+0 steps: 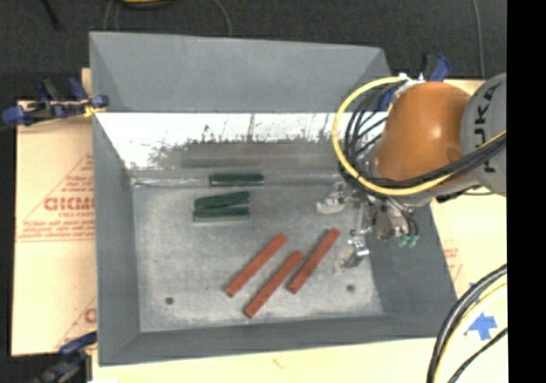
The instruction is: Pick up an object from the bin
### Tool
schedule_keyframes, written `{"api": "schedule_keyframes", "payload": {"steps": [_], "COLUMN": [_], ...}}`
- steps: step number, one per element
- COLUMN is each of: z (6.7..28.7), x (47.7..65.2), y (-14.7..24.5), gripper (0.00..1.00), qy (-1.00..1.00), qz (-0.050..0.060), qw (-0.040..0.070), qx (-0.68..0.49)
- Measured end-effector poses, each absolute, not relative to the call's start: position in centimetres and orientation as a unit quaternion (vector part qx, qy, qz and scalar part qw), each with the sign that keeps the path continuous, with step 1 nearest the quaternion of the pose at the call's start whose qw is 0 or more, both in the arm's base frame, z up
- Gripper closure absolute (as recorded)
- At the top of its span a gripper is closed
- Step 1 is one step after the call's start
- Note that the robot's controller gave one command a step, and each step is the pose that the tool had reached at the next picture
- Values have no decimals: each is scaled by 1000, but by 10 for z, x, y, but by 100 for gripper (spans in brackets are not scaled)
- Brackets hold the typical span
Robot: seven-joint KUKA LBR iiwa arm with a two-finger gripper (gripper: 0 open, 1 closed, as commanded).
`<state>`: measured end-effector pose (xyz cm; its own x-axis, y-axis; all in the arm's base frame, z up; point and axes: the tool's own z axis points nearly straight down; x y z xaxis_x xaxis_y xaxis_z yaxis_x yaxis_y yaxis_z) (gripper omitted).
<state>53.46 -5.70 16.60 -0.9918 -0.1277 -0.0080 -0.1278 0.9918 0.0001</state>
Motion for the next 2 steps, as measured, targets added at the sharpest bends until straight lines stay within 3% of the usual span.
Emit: {"api": "schedule_keyframes", "payload": {"steps": [1, 2], "z": [139, 79], "x": [556, 541], "y": [-49, -64], "gripper": [0, 100], "qy": [991, 979], "qz": [-1, -2], "qw": [1, -4], "qx": [-132, -202]}}
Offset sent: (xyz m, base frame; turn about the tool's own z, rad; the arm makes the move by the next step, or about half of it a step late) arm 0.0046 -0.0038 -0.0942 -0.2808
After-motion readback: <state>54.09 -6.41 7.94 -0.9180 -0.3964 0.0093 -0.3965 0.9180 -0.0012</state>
